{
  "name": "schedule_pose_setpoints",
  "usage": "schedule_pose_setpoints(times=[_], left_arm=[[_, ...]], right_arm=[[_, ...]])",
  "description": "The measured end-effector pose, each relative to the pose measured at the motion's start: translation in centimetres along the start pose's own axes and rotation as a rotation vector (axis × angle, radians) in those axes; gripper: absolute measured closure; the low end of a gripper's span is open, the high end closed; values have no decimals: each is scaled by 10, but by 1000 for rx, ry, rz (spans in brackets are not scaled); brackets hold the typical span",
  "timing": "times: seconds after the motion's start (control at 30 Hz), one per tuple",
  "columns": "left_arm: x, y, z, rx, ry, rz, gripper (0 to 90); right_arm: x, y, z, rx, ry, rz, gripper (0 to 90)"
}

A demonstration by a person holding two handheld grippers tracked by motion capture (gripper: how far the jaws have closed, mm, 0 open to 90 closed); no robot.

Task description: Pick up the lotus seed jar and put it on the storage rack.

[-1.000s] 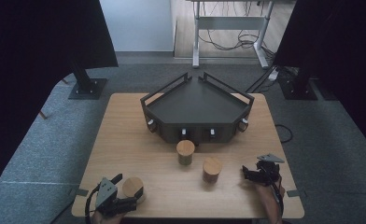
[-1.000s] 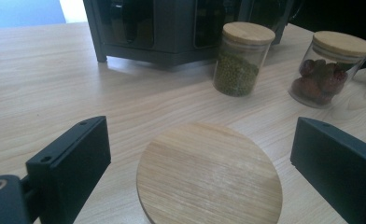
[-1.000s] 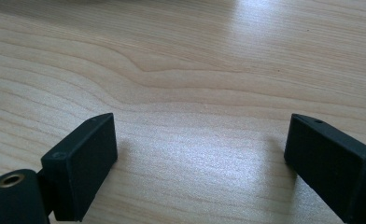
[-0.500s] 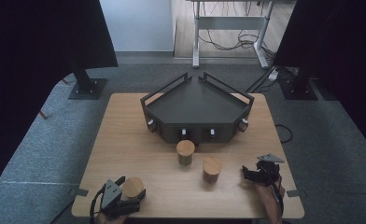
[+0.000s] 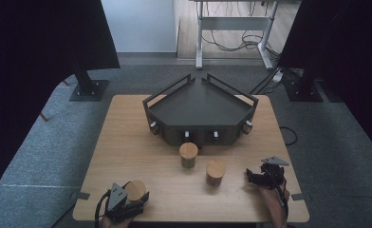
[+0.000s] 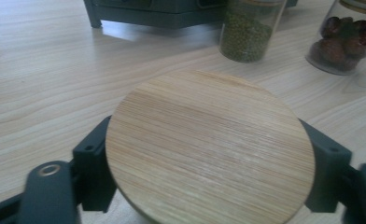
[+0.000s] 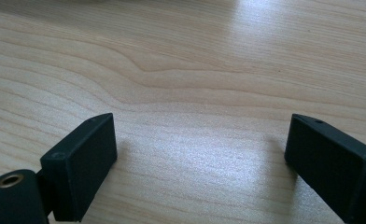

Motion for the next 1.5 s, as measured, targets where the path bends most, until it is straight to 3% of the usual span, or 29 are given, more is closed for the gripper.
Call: schedule_pose_setpoints(times=[0.37, 0.57, 1.0, 1.5], left_arm=[[0, 0, -2, -19, -10, 3, 246], [-2, 0, -2, -9, -4, 5, 247], [-13, 3, -5, -8, -20, -15, 248], [-24, 4, -4, -4, -11, -30, 248]], right_arm=[[0, 0, 0, -1, 1, 0, 84], [0, 0, 0, -1, 1, 0, 84], [0, 0, 0, -1, 1, 0, 84], [0, 0, 0, -1, 1, 0, 84]])
Point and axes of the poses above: each handheld gripper's, and its own axes: y roughly backward along the jaws, x roughly out of its underside, z roughly to its left, the point moved 4 cm from there along -y, roughly forward along the jaws, and after that the axes turned 1 degree about -z, right-handed, at the moved point
